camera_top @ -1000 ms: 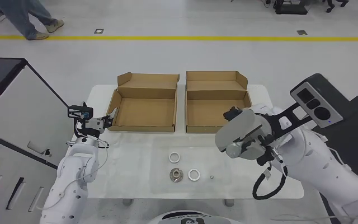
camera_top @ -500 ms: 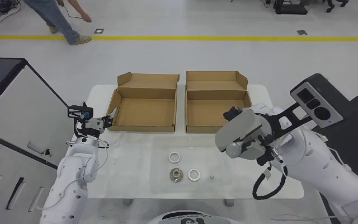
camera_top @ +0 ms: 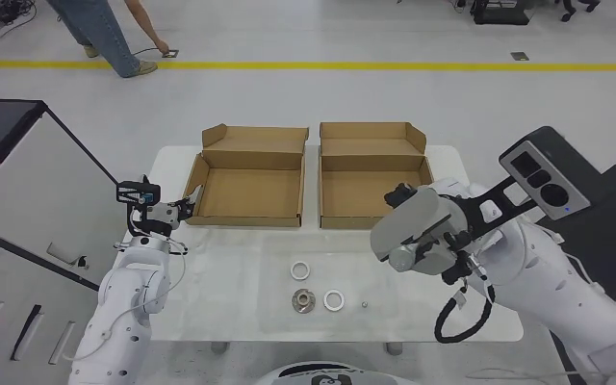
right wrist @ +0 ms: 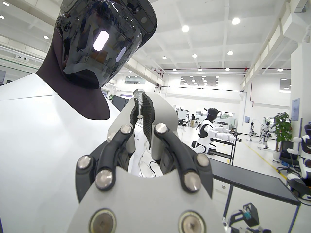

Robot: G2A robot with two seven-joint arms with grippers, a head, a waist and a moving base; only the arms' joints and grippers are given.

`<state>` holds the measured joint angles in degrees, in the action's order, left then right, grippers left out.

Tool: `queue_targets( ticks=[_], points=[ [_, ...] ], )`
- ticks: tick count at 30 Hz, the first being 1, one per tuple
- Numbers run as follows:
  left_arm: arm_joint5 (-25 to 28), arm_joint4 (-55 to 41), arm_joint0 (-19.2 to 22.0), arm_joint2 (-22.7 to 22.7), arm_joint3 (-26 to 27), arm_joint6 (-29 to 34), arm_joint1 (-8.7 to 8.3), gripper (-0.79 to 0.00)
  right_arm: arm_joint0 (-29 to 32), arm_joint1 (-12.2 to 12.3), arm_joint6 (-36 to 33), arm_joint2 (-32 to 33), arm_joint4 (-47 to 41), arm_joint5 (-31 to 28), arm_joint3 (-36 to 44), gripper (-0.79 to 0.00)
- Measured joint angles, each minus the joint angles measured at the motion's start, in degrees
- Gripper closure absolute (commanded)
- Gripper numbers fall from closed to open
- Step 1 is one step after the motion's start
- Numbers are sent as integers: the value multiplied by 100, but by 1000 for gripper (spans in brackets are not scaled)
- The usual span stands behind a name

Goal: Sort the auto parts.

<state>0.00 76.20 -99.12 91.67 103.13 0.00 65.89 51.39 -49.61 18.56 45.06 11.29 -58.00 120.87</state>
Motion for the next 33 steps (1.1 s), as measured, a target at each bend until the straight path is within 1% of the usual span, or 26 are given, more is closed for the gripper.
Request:
queue_targets(
  ticks=[17, 20, 23, 26, 33],
  points=[
    [0, 0, 0, 0, 0, 0, 0, -785, 10, -1, -11, 3, 1, 14, 0, 0],
    [0, 0, 0, 0, 0, 0, 0, -785, 163, 5, -195, 136, -58, 399, -63, 0],
    [0, 0, 0, 0, 0, 0, 0, -785, 337, 80, -695, 416, -179, 906, -168, 0],
    [0, 0, 0, 0, 0, 0, 0, -785, 559, 211, -1403, 859, -312, 1459, -176, 0],
    [0, 0, 0, 0, 0, 0, 0, -785, 1376, 580, -3493, 2282, -311, 3044, 159, 0]
  ],
)
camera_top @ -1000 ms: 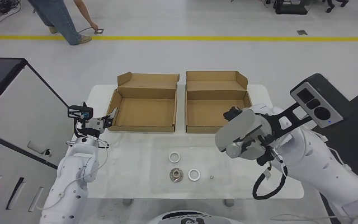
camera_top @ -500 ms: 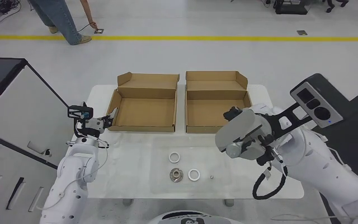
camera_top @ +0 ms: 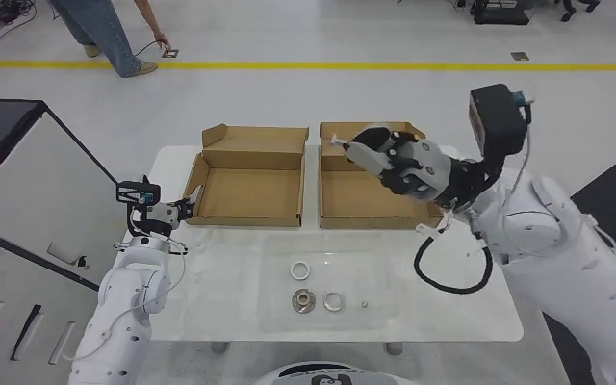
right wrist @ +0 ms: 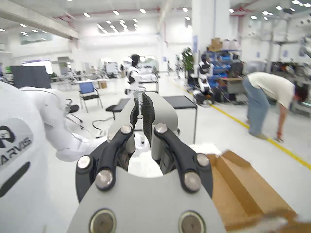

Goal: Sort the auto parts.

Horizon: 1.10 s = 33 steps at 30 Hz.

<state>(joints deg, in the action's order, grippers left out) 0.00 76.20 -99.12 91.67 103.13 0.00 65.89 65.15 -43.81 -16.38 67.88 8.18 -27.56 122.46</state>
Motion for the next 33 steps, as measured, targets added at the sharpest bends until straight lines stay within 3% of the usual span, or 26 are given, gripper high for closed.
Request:
queue_targets(
  ticks=[6, 14, 21, 33],
  points=[
    [0, 0, 0, 0, 0, 0, 0, -785, 448, 210, -1959, 1015, 668, 1192, 532, 0],
    [0, 0, 0, 0, 0, 0, 0, -785, 69, 302, -3787, 1392, 995, 1662, 619, 0],
    [0, 0, 0, 0, 0, 0, 0, -785, -1030, 246, -5030, 678, 1115, 1942, 111, 0],
    [0, 0, 0, 0, 0, 0, 0, -785, -2896, -144, -6200, -1224, 1476, 1962, -1227, 0]
  ],
)
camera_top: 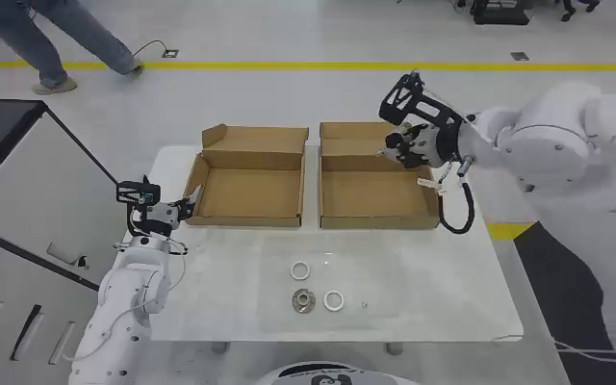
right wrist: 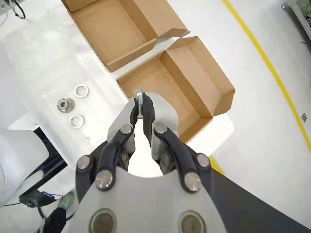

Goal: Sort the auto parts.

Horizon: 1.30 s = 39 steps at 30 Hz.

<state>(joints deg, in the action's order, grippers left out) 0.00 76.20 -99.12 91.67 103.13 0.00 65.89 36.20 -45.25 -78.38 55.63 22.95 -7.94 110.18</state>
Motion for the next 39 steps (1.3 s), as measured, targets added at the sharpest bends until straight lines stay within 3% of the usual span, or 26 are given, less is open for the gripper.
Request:
queue_targets(
  ticks=[6, 21, 26, 33, 39],
  points=[
    [0, 0, 0, 0, 0, 0, 0, -785, -542, -216, -127, -678, 88, -6, -521, 0],
    [0, 0, 0, 0, 0, 0, 0, -785, -524, -214, -107, -669, 95, -1, -521, 0],
    [0, 0, 0, 0, 0, 0, 0, -785, -682, -294, -207, -924, 636, 299, -762, 0],
    [0, 0, 0, 0, 0, 0, 0, -785, -1531, -685, -950, -1691, 810, 892, -1777, 0],
    [0, 0, 0, 0, 0, 0, 0, -785, -2128, -1123, -962, -2566, 682, 1112, -2865, 0]
  ],
)
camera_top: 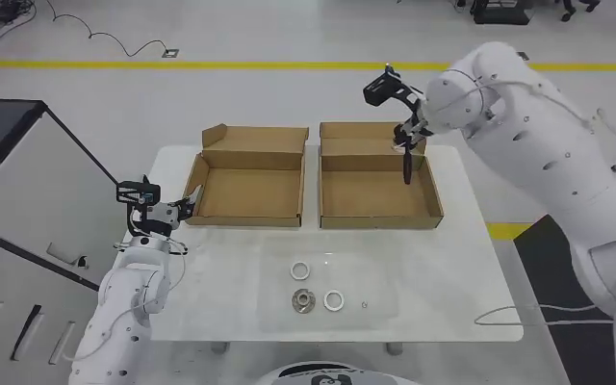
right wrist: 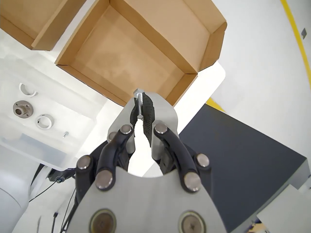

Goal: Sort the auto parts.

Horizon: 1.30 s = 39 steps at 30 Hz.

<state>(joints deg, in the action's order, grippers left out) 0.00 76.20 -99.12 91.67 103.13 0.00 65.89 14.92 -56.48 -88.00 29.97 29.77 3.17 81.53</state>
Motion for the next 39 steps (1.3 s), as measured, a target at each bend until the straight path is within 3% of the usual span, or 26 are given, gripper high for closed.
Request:
queue_targets(
  ticks=[14, 39],
  points=[
    [0, 0, 0, 0, 0, 0, 0, -785, -519, -830, 0, -1323, -1017, 432, -2006, 0],
    [0, 0, 0, 0, 0, 0, 0, -785, -139, -1457, 263, -1450, -948, 341, -3806, 0]
  ],
)
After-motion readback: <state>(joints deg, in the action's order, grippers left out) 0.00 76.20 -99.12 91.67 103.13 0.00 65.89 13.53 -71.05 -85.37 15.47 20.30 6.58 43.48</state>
